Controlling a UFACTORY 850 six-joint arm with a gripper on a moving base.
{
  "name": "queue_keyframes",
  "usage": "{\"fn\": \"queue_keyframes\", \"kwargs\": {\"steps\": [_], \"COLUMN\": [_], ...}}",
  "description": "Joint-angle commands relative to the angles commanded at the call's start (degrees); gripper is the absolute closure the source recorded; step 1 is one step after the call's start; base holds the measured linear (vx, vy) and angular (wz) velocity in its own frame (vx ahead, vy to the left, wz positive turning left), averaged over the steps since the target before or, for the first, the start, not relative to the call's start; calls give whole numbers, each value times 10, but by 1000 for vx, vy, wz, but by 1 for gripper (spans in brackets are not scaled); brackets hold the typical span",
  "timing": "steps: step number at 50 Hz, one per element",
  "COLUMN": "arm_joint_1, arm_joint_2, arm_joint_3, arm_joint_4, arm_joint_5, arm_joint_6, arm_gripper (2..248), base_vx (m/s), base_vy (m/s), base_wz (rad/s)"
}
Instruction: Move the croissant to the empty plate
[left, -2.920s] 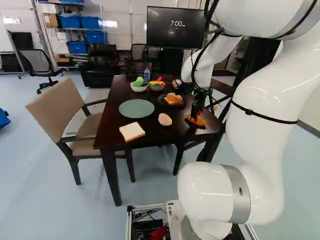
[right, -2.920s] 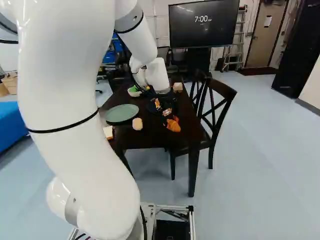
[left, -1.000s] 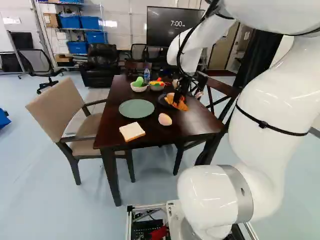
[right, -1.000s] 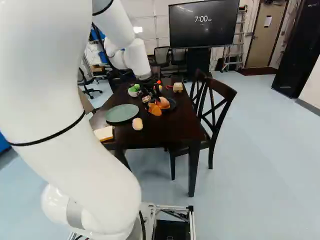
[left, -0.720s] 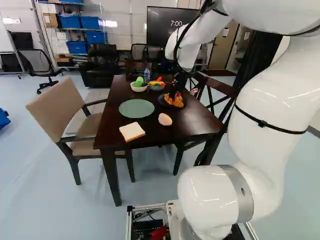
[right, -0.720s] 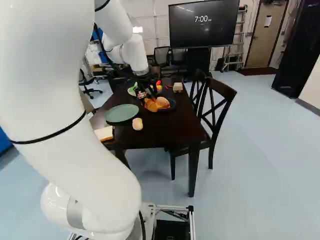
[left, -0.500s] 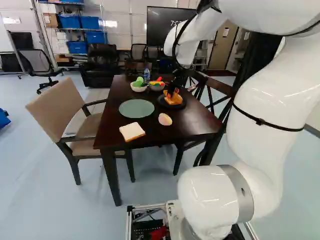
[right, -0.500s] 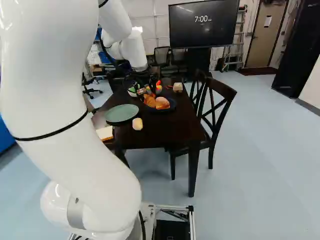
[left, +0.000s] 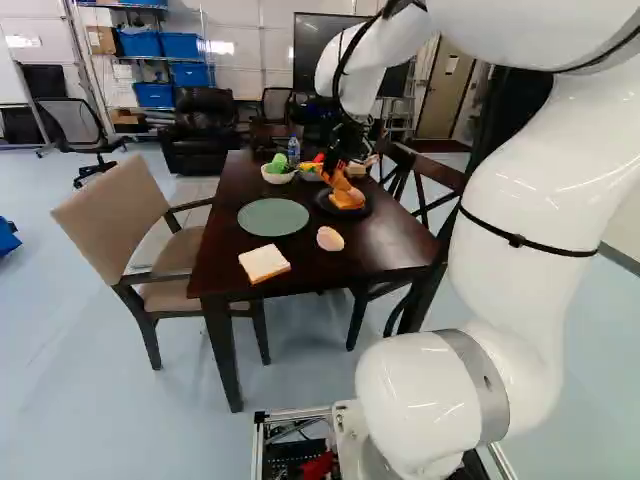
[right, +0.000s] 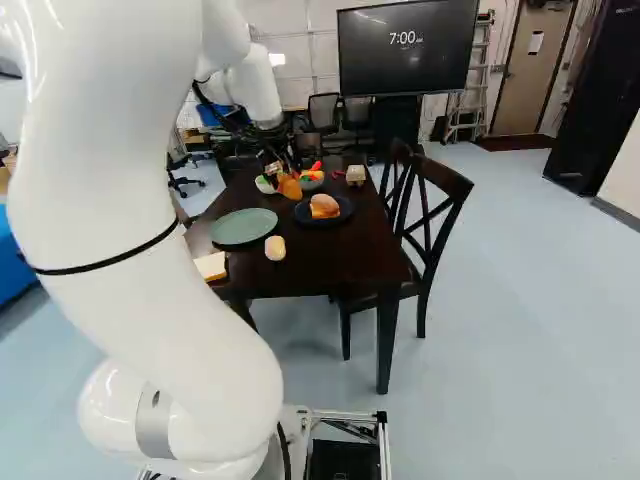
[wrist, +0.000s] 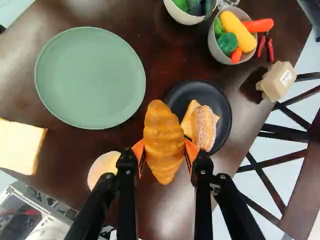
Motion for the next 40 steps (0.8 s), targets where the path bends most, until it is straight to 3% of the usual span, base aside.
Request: {"fn": "queue_keyframes", "kwargs": {"steps": [21, 40], "arm_joint_1": [31, 65], "arm_joint_2": [-61, -96], "arm_joint_3": [-49, -61], "arm_joint_4": [0, 10], "arm_joint_5": [0, -1], "arm_joint_6": [0, 0], "arm_gripper": [131, 131], "base_vx": [0, 0], "base_vy": [0, 0], "base_wz": [0, 0]}}
